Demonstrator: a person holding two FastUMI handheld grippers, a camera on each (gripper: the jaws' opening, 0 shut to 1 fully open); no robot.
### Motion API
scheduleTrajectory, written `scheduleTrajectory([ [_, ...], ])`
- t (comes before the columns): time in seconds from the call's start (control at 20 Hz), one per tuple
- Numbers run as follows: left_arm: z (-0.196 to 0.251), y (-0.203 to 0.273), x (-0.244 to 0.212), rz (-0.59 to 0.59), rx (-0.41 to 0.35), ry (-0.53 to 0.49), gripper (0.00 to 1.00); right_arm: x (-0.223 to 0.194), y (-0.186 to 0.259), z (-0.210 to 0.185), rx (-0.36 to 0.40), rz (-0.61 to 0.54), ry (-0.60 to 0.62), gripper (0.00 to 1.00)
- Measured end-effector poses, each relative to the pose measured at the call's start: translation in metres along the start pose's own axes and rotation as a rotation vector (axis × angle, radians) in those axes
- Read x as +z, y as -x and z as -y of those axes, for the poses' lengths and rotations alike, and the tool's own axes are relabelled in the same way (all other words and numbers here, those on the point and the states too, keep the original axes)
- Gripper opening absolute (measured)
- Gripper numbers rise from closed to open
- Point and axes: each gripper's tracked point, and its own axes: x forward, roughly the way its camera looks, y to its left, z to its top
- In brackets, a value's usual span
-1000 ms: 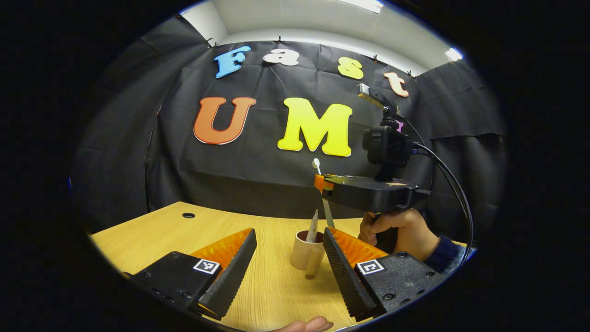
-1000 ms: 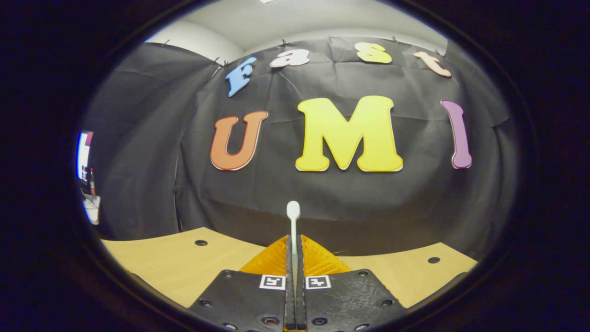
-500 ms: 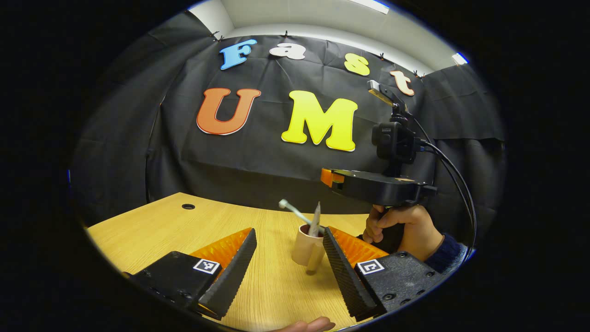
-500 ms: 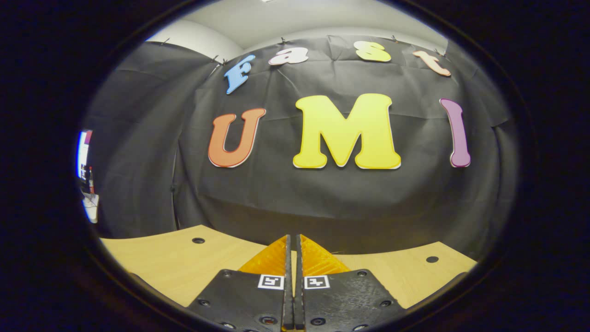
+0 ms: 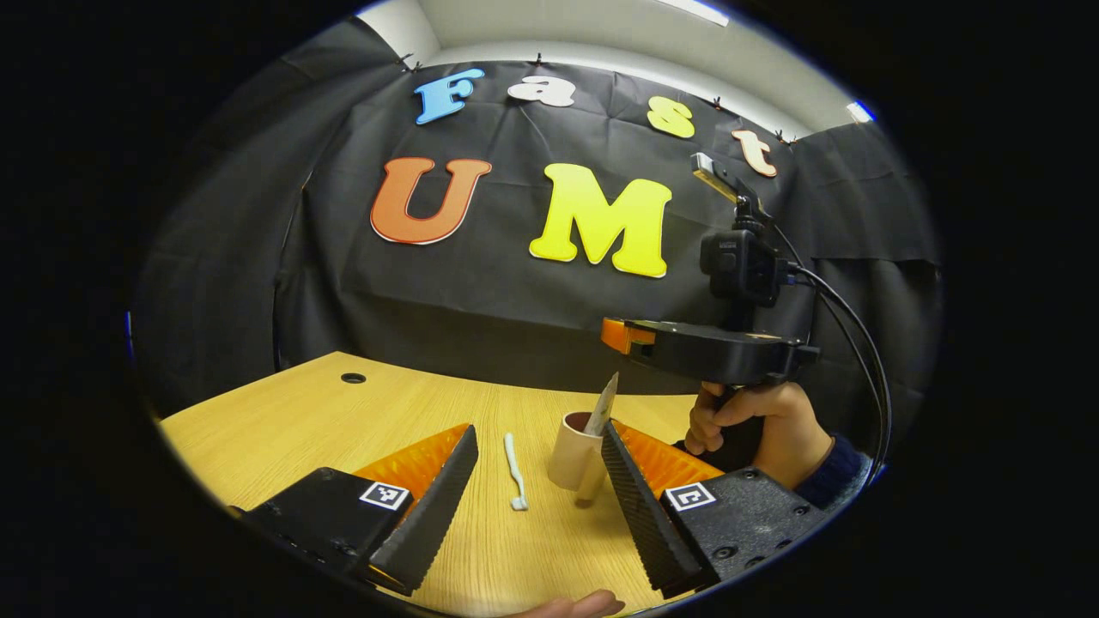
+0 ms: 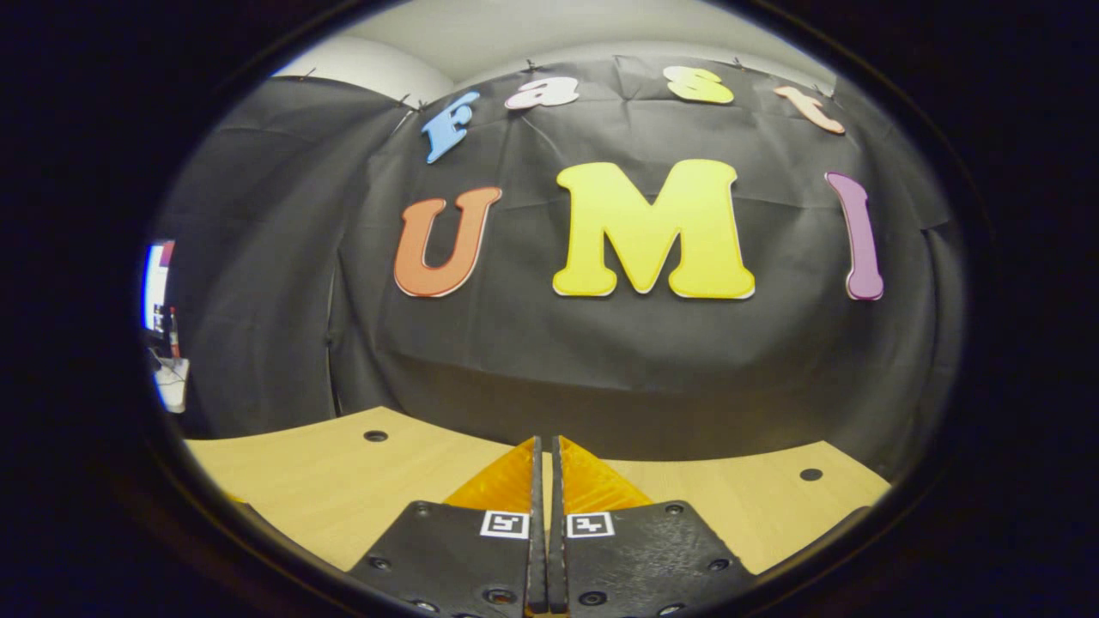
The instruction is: Put the toothbrush and toothpaste on the desktop into the cup, then pick up the cup and place it on the coaster on the desktop.
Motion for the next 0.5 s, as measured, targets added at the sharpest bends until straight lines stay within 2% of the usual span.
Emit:
scheduleTrajectory([
  [0.1,-0.007,0.002,-0.001,-0.003,0.010,0.000,0.93,-0.001,0.000,-0.006,0.009,-0.007,0.011,0.01],
  [0.15,-0.014,0.004,-0.002,-0.005,0.018,-0.002,0.92,-0.001,0.003,-0.012,0.018,-0.008,0.016,0.06],
  [0.2,-0.019,0.008,-0.003,-0.005,0.027,-0.003,0.92,0.000,0.004,-0.017,0.025,-0.005,0.028,0.24],
  [0.25,-0.024,0.010,-0.005,-0.003,0.034,-0.003,0.93,0.000,0.005,-0.021,0.025,-0.003,0.045,0.27],
  [0.5,-0.049,0.022,-0.002,-0.004,0.077,0.002,0.93,0.001,0.011,-0.049,0.039,-0.025,0.067,0.66],
])
